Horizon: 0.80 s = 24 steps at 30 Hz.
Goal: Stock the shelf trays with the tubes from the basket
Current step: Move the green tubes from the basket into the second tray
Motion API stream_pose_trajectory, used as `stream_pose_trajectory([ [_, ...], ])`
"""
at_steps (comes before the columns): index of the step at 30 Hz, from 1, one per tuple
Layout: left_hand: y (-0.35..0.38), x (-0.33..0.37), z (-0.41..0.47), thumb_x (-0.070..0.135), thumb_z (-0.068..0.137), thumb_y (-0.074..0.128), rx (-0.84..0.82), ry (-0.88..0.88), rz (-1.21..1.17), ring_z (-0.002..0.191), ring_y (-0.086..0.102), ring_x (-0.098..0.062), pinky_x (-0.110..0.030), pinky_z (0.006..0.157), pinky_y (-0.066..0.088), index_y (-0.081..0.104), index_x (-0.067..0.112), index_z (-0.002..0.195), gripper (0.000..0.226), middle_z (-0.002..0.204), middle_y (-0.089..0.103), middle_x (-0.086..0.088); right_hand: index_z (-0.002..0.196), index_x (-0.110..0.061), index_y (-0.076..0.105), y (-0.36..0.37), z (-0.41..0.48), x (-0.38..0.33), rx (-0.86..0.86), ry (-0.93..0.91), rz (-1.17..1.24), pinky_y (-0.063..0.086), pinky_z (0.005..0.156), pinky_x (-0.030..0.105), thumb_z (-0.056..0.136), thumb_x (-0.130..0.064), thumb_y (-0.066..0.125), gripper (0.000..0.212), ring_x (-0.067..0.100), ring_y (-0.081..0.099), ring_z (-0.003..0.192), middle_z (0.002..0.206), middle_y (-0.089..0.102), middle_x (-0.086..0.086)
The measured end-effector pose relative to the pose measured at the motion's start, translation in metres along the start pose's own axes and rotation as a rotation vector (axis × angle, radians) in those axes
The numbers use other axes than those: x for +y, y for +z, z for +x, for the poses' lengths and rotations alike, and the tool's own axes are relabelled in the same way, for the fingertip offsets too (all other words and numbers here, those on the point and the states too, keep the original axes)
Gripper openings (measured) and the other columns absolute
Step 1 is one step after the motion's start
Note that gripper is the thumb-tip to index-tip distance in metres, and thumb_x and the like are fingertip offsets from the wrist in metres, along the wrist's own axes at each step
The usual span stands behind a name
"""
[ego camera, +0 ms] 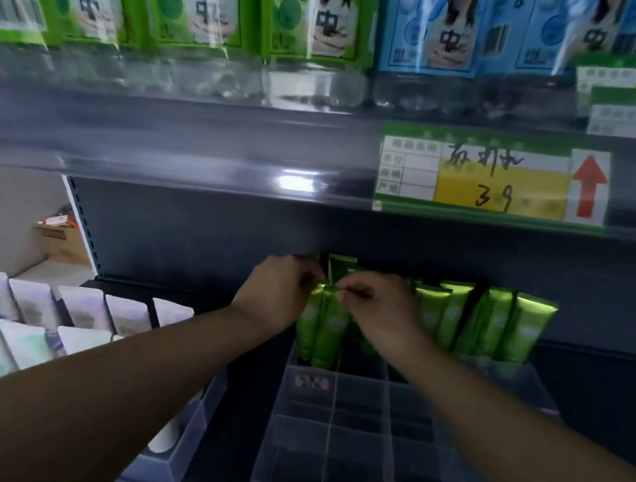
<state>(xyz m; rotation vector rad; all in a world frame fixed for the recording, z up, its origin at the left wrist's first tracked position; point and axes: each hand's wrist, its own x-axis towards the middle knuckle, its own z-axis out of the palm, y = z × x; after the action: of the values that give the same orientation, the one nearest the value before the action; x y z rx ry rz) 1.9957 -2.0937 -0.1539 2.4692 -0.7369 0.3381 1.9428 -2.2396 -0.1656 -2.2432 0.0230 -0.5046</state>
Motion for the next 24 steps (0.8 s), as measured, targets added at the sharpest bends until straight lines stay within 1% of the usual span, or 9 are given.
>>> stream_pose_trajectory([
  [3,0.004,-0.005,0.000,0.011,0.092,0.051,-0.003,-0.004,-0.005,0.093,0.066,-0.021,-0.023,0.077,0.044,0.072,0.017,0.098,0.022,0.100,0.072,-0.004,0.099,-0.016,0.073,0.004,-0.001,0.001,-0.020,0.016,0.032,0.040,0.074,0.018,0.089,-0.014,0.061,0.015,0.006,0.059,0.090,0.098,0.069,-0.006],
  [7,0.010,-0.010,-0.001,0.009,0.092,0.050,-0.011,-0.008,-0.015,0.094,0.065,-0.021,-0.027,0.081,0.049,0.071,0.017,0.100,0.024,0.101,0.072,-0.004,0.097,-0.018,0.072,0.009,-0.003,0.002,-0.041,0.024,0.011,0.044,0.078,0.020,0.090,-0.015,0.060,0.015,0.007,0.060,0.093,0.100,0.069,-0.005],
  [10,0.012,-0.012,-0.003,0.008,0.093,0.047,-0.015,-0.010,0.004,0.095,0.064,-0.020,-0.024,0.078,0.046,0.069,0.017,0.105,0.026,0.104,0.070,-0.005,0.097,-0.016,0.072,0.012,-0.004,0.002,-0.042,0.027,0.008,0.047,0.084,0.024,0.089,-0.014,0.061,0.014,0.008,0.059,0.096,0.102,0.069,-0.004],
  [13,0.012,-0.011,-0.004,0.006,0.093,0.045,-0.016,-0.011,0.021,0.098,0.063,-0.022,-0.022,0.080,0.044,0.068,0.017,0.109,0.030,0.108,0.069,-0.006,0.101,-0.014,0.071,0.014,-0.004,0.003,-0.039,0.033,0.009,0.043,0.082,0.020,0.089,-0.011,0.059,0.017,0.009,0.059,0.097,0.106,0.069,-0.002],
  [16,0.012,-0.010,-0.007,0.005,0.093,0.045,-0.041,-0.001,0.044,0.105,0.060,-0.021,-0.019,0.084,0.040,0.064,0.017,0.119,0.034,0.119,0.064,-0.006,0.105,-0.012,0.070,0.016,-0.005,0.002,-0.043,0.041,0.008,0.042,0.084,0.019,0.089,-0.006,0.058,0.021,0.013,0.060,0.103,0.110,0.068,0.001],
  [17,0.011,-0.009,-0.008,0.004,0.093,0.045,-0.052,0.011,0.058,0.108,0.059,-0.022,-0.020,0.086,0.040,0.061,0.017,0.123,0.036,0.123,0.062,-0.007,0.106,-0.011,0.069,0.017,-0.005,0.001,-0.046,0.041,0.013,0.042,0.085,0.019,0.089,-0.005,0.058,0.022,0.014,0.060,0.105,0.111,0.068,0.001],
  [19,0.008,-0.008,-0.012,0.000,0.091,0.045,-0.066,0.033,0.097,0.111,0.057,-0.025,-0.026,0.091,0.043,0.056,0.016,0.128,0.042,0.128,0.055,-0.009,0.110,-0.011,0.067,0.017,-0.008,-0.001,-0.056,0.038,0.006,0.041,0.088,0.018,0.089,-0.004,0.057,0.024,0.013,0.059,0.108,0.114,0.066,0.002],
  [21,0.004,-0.006,-0.016,-0.002,0.090,0.045,-0.065,0.051,0.124,0.111,0.056,-0.027,-0.033,0.091,0.047,0.053,0.015,0.130,0.044,0.130,0.051,-0.011,0.115,-0.013,0.063,0.014,-0.012,-0.005,-0.067,0.023,-0.046,0.039,0.089,0.017,0.090,-0.006,0.057,0.027,0.012,0.056,0.110,0.119,0.063,0.000],
  [24,-0.002,-0.005,-0.022,0.000,0.089,0.045,-0.061,0.062,0.145,0.113,0.054,-0.027,-0.037,0.090,0.048,0.049,0.015,0.131,0.045,0.131,0.048,-0.009,0.121,-0.016,0.058,0.008,-0.019,-0.012,-0.077,-0.023,-0.176,0.041,0.092,0.023,0.089,-0.011,0.058,0.032,0.016,0.052,0.115,0.125,0.056,0.001],
])
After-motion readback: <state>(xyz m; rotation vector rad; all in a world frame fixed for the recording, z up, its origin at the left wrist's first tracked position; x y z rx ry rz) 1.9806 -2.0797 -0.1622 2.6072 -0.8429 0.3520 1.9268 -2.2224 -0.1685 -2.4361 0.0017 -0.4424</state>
